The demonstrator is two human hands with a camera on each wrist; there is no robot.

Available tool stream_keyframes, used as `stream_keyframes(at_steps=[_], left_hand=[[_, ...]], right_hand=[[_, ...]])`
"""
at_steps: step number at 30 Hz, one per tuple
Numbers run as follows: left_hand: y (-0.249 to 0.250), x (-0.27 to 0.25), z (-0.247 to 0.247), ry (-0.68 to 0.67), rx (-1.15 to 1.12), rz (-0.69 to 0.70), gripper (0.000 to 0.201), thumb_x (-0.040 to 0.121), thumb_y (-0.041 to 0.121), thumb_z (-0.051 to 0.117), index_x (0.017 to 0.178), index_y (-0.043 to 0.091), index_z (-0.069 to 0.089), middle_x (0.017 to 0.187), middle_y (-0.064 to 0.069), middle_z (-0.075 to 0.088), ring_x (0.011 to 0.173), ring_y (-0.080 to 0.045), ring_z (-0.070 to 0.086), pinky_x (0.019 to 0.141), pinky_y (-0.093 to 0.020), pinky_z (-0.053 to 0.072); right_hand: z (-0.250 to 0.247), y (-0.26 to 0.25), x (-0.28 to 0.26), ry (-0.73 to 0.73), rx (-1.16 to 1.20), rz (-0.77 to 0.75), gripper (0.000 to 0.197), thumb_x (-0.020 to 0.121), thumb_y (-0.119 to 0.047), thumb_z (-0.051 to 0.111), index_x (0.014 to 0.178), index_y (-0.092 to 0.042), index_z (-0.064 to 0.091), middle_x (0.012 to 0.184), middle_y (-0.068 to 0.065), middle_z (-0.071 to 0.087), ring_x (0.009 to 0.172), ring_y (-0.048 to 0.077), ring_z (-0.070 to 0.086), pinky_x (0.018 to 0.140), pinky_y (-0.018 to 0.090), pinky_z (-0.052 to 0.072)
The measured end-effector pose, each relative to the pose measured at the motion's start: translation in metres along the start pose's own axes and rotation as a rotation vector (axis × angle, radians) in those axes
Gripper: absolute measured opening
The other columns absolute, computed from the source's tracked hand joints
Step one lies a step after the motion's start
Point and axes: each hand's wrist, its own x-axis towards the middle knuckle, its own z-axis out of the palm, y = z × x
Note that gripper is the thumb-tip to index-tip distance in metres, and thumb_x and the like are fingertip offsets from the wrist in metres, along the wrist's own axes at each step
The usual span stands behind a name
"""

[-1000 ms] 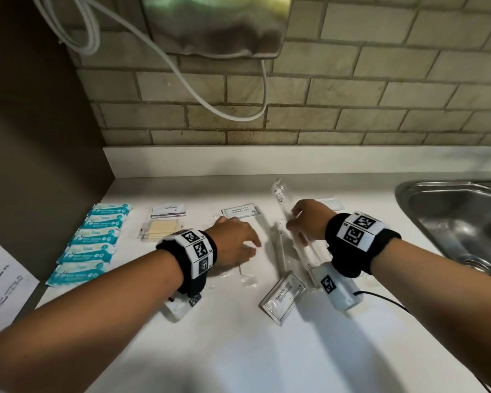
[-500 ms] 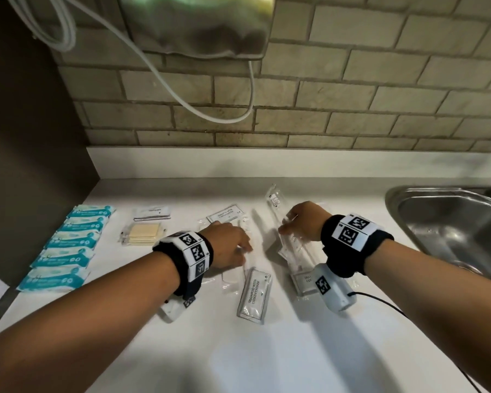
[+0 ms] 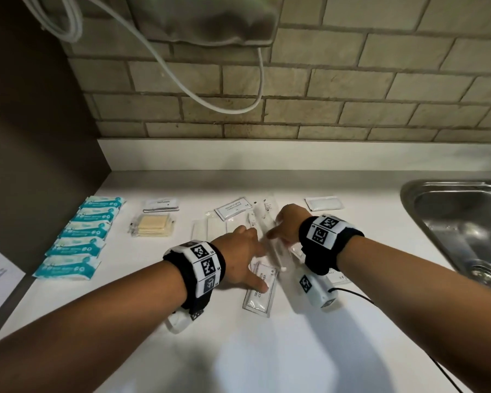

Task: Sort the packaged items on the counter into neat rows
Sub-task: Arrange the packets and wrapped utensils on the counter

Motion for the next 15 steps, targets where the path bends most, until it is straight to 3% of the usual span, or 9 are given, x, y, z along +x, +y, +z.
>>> stream_keyframes(at_steps=[1, 2, 5, 7, 10, 12, 15], left_hand=[[0.0, 0.002, 0.001, 0.011, -0.022, -0.005, 0.067, 0.072, 0.067, 0.067, 0.124, 0.026, 0.056, 0.109, 0.004, 0.041, 0.109, -0.019, 0.038, 0.088, -0.036, 0.045], [0.001, 0.003, 0.002, 0.022, -0.056, -0.005, 0.062, 0.072, 0.063, 0.07, 0.12, 0.026, 0.056, 0.107, 0.006, 0.038, 0.11, -0.018, 0.037, 0.087, -0.035, 0.044], [0.005, 0.003, -0.003, 0.043, -0.188, 0.004, 0.039, 0.071, 0.049, 0.078, 0.095, 0.037, 0.049, 0.098, 0.011, 0.04, 0.101, -0.013, 0.037, 0.078, -0.031, 0.042], [0.004, 0.001, -0.009, 0.064, -0.333, -0.01, 0.037, 0.075, 0.036, 0.08, 0.085, 0.037, 0.044, 0.09, 0.016, 0.048, 0.09, -0.01, 0.047, 0.068, -0.025, 0.04], [-0.009, -0.005, -0.026, 0.125, -0.492, -0.024, 0.026, 0.082, 0.022, 0.074, 0.095, 0.027, 0.051, 0.094, 0.007, 0.066, 0.085, -0.016, 0.063, 0.069, -0.027, 0.05], [-0.021, -0.011, -0.039, 0.171, -0.547, -0.04, 0.023, 0.085, 0.019, 0.071, 0.101, 0.02, 0.054, 0.097, 0.002, 0.069, 0.081, -0.015, 0.066, 0.069, -0.029, 0.054], [-0.034, -0.016, -0.053, 0.266, -0.555, -0.047, 0.021, 0.085, 0.018, 0.071, 0.099, 0.021, 0.057, 0.087, 0.005, 0.067, 0.067, -0.009, 0.06, 0.063, -0.024, 0.05]], right_hand=[[-0.003, 0.001, 0.0, 0.037, 0.055, -0.003, 0.05, 0.074, -0.03, 0.082, 0.11, -0.005, 0.058, 0.102, 0.012, 0.07, 0.086, 0.027, 0.07, 0.073, 0.037, 0.058], [-0.007, 0.001, -0.003, 0.076, 0.094, -0.008, 0.063, 0.073, -0.028, 0.083, 0.12, -0.005, 0.049, 0.106, 0.014, 0.068, 0.091, 0.029, 0.07, 0.07, 0.037, 0.057], [-0.014, 0.001, -0.006, 0.131, 0.142, -0.016, 0.077, 0.071, -0.028, 0.084, 0.126, -0.006, 0.035, 0.104, 0.016, 0.068, 0.09, 0.03, 0.069, 0.05, 0.027, 0.044], [-0.012, -0.001, -0.008, 0.141, 0.129, -0.02, 0.074, 0.071, -0.029, 0.084, 0.123, -0.006, 0.037, 0.104, 0.016, 0.067, 0.087, 0.029, 0.068, 0.048, 0.027, 0.042], [0.002, -0.003, -0.009, 0.119, 0.083, -0.041, 0.054, 0.074, -0.026, 0.081, 0.113, -0.008, 0.048, 0.105, 0.012, 0.065, 0.084, 0.028, 0.065, 0.058, 0.029, 0.048], [0.011, -0.006, -0.01, 0.11, -0.02, -0.073, 0.039, 0.078, -0.026, 0.076, 0.107, -0.009, 0.056, 0.101, 0.008, 0.065, 0.08, 0.025, 0.06, 0.063, 0.027, 0.046], [0.019, -0.01, -0.01, 0.071, -0.091, -0.071, 0.036, 0.081, -0.035, 0.071, 0.104, -0.008, 0.064, 0.096, 0.008, 0.065, 0.088, 0.026, 0.064, 0.07, 0.028, 0.049]])
